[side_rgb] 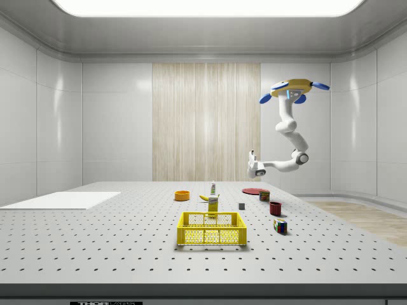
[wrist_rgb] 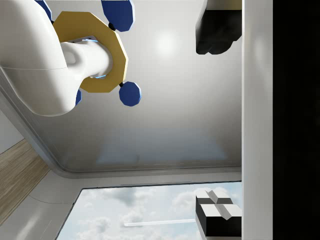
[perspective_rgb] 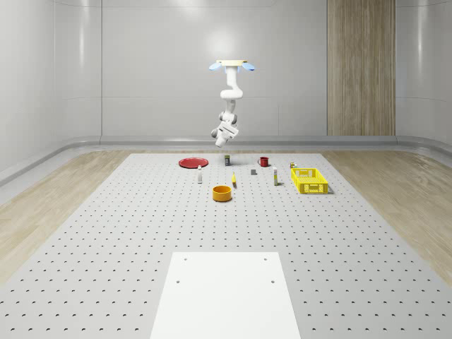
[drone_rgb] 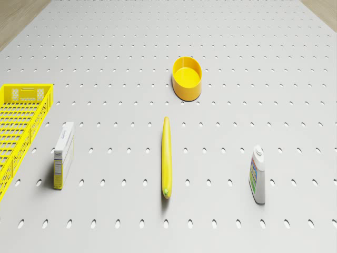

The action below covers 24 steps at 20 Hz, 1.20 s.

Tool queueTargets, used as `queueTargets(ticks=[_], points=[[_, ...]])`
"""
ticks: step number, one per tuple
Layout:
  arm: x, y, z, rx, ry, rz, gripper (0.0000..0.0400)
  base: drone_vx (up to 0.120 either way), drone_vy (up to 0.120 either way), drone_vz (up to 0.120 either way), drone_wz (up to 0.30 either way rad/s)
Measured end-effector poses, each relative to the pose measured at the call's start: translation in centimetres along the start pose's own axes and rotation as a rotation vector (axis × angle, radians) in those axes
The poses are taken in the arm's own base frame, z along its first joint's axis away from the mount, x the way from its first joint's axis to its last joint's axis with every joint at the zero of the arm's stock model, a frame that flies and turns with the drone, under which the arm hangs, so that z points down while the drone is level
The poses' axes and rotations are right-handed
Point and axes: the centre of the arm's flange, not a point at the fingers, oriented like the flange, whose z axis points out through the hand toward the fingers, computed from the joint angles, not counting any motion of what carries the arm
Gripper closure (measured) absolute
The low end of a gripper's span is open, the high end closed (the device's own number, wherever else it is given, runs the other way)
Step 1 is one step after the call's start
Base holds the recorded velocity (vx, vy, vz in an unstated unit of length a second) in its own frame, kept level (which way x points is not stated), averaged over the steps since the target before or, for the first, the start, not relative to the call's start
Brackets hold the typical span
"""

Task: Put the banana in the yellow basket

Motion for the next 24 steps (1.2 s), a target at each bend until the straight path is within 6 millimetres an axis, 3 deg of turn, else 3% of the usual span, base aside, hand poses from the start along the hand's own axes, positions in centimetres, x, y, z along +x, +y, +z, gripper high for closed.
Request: queueTargets(ticks=[4,9,12,15,24], points=[[-3.7,-3.6,1.5,-0.384,0.385,-0.012,0.0,0.12,0.0,0.0,0.0],[-7.0,-6.7,8.2,-0.983,0.981,-0.029,0.0,0.12,0.0,-0.104,0.0],[-7.0,-6.6,12.2,-1.269,1.264,-0.038,0.0,0.12,0.0,-0.12,0.0],[-6.4,-5.9,14.7,-1.459,1.455,-0.047,0.0,0.12,0.0,-0.12,0.0],[-5.2,-4.6,17.2,-1.682,1.682,-0.062,0.0,0.12,0.0,-0.12,0.0]])
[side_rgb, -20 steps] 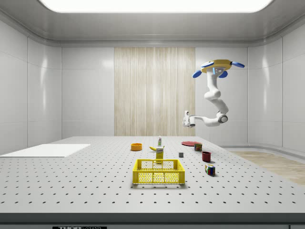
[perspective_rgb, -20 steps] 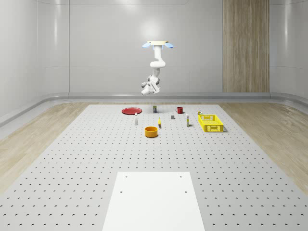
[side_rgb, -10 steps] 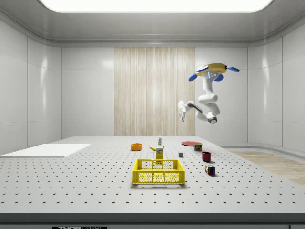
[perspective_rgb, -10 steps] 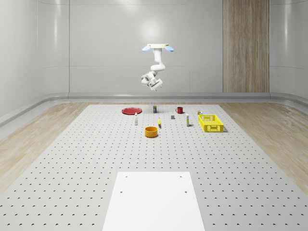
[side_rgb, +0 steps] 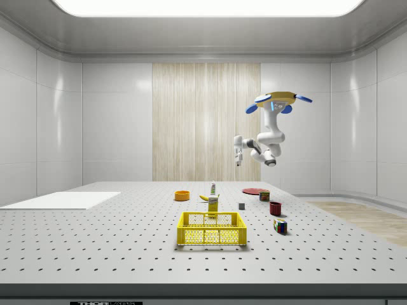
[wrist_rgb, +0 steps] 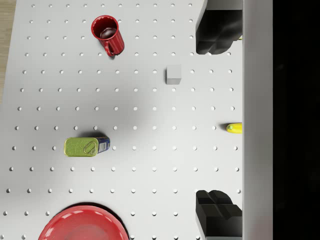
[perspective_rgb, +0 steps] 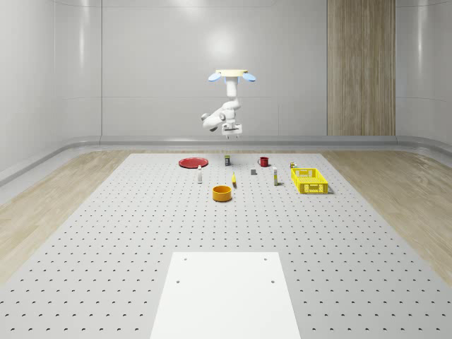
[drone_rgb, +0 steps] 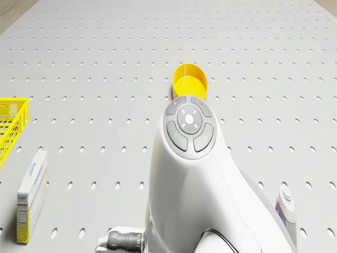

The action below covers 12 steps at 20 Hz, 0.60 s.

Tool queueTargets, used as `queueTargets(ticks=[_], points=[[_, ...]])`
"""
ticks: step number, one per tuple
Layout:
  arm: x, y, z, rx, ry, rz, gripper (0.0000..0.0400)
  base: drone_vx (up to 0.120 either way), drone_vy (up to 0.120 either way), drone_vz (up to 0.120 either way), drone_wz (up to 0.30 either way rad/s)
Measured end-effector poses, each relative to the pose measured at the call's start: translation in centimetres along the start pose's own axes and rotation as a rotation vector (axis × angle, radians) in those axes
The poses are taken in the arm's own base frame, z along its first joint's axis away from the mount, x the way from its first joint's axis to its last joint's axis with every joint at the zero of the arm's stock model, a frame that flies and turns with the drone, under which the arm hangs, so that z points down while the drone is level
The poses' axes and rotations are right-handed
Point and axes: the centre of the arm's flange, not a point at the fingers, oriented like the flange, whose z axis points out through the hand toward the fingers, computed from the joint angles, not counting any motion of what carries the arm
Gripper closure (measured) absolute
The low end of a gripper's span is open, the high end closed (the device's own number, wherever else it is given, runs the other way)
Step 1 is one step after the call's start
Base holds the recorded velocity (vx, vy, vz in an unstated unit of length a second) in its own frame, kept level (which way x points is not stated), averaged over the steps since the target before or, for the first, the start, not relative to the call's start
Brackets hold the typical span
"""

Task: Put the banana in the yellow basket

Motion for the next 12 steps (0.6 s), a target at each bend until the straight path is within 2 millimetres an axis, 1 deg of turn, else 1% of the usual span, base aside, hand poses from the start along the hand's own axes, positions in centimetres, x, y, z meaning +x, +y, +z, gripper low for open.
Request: queueTargets(ticks=[3,5,9,10,12], points=[[-0.23,-0.23,-0.01,-0.023,0.024,-0.001,0.0,0.12,0.0,-0.12,0.0],[-0.33,-0.33,-0.01,-0.032,0.034,-0.001,0.0,0.12,0.0,0.0,0.0],[-0.45,-0.44,-0.01,-0.043,0.047,-0.001,0.0,0.12,0.12,0.0,0.0],[-0.47,-0.46,-0.01,-0.045,0.048,-0.001,0.0,0.12,0.04,0.0,0.0],[-0.49,-0.48,0.0,-0.048,0.051,-0.001,0.0,0.12,0.0,-0.1,0.0]])
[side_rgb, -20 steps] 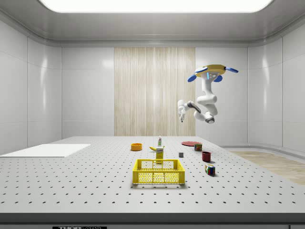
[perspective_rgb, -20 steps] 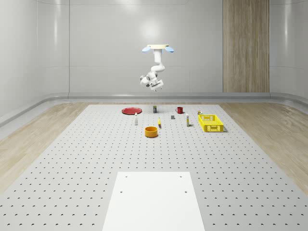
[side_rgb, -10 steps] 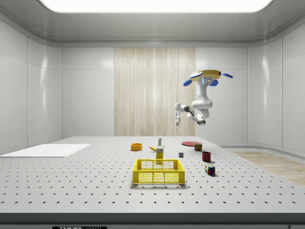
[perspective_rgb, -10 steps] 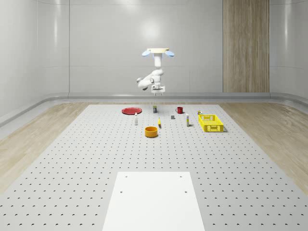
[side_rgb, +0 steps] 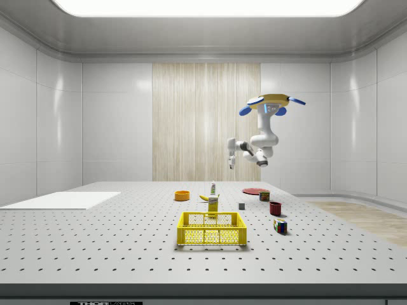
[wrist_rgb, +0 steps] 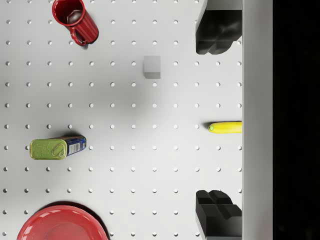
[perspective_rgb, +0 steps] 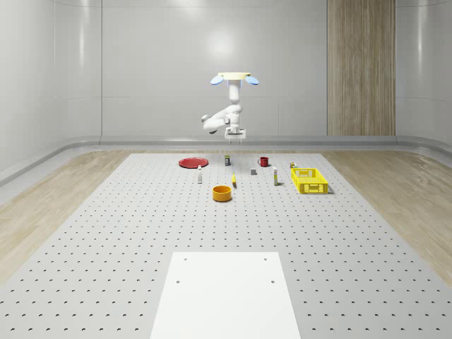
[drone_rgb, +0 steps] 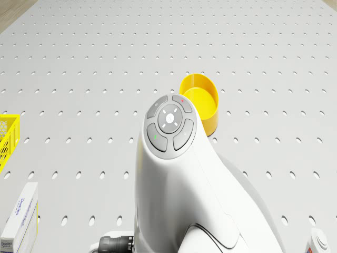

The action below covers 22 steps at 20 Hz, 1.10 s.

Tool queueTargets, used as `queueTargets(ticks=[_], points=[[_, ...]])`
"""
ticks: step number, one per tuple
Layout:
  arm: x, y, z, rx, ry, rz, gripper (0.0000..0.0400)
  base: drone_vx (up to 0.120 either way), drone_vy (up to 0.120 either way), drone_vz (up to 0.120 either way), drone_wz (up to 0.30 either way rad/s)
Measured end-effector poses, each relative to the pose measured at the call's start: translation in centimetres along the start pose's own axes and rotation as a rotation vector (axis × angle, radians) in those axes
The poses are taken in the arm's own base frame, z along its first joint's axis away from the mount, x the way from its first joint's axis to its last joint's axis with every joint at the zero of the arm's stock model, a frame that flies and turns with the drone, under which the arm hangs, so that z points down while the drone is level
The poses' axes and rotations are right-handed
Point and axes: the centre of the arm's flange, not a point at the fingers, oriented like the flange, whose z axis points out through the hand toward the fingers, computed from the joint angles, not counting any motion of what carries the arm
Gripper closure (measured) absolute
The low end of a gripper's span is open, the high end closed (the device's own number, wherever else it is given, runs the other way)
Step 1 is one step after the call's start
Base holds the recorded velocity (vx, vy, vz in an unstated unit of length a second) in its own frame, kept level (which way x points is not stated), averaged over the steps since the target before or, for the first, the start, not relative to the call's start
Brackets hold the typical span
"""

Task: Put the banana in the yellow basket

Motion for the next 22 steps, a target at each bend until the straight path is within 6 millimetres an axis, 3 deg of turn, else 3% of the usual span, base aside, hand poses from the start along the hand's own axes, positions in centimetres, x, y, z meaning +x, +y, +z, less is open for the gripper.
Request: queueTargets(ticks=[20,22], points=[[-0.06,-0.06,-0.01,-0.006,0.006,0.0,0.0,0.12,0.0,-0.12,0.0],[-0.06,-0.06,-0.01,-0.006,0.007,0.0,0.0,0.12,-0.12,-0.12,0.0]])
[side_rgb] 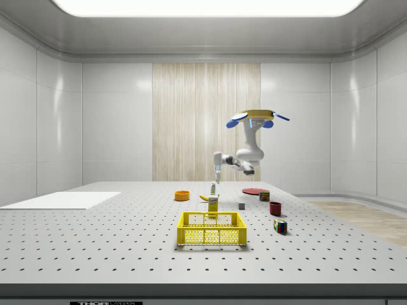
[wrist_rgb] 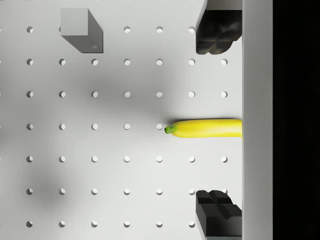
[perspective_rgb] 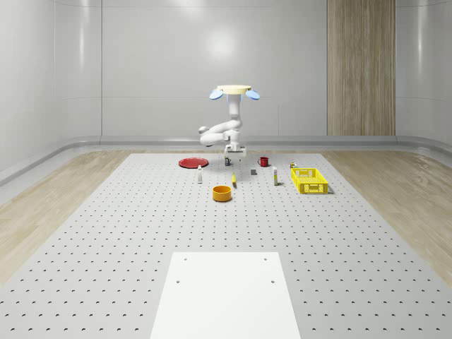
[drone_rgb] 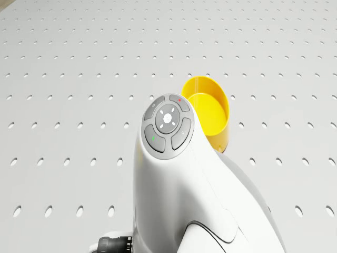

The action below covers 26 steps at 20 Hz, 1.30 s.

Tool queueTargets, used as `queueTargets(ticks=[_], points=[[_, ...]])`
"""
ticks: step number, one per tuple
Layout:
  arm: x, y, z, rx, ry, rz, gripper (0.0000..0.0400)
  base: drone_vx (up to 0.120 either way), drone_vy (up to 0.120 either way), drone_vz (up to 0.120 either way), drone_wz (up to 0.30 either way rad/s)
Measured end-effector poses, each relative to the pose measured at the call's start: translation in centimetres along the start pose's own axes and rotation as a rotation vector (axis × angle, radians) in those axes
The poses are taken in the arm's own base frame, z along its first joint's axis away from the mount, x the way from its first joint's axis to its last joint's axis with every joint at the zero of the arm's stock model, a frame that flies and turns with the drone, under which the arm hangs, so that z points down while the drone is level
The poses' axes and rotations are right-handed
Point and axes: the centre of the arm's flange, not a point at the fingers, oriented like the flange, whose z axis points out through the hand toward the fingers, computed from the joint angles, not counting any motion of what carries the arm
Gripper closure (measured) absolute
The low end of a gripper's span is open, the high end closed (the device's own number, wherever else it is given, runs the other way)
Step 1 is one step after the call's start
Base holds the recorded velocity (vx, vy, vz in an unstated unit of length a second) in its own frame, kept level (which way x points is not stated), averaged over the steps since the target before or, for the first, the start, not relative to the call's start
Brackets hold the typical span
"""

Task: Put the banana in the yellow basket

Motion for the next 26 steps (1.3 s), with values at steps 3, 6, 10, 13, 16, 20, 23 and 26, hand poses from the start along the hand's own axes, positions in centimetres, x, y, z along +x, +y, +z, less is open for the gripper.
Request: queueTargets(ticks=[3,6,10,13,16,20,23,26], points=[[0.0,0.0,0.0,0.0,0.0,0.0,0.0,0.12,0.0,-0.053,0.0],[0.0,0.0,0.0,0.0,0.0,0.0,0.0,0.12,0.0,-0.093,0.0],[0.0,0.0,0.0,0.0,0.0,0.0,0.0,0.12,0.0,-0.12,0.0],[0.0,0.0,0.0,0.0,0.0,0.0,0.0,0.12,0.0,-0.12,0.0],[0.0,0.0,0.0,0.0,0.0,0.0,0.0,0.12,0.0,-0.12,0.0],[0.0,0.0,0.0,0.0,0.0,0.0,0.0,0.0,-0.03,-0.02,0.0],[0.0,0.0,0.4,0.0,0.0,0.0,0.0,0.0,0.0,0.0,0.0],[0.0,0.0,1.4,0.0,0.0,0.0,0.0,0.0,0.0,0.0,0.0]])
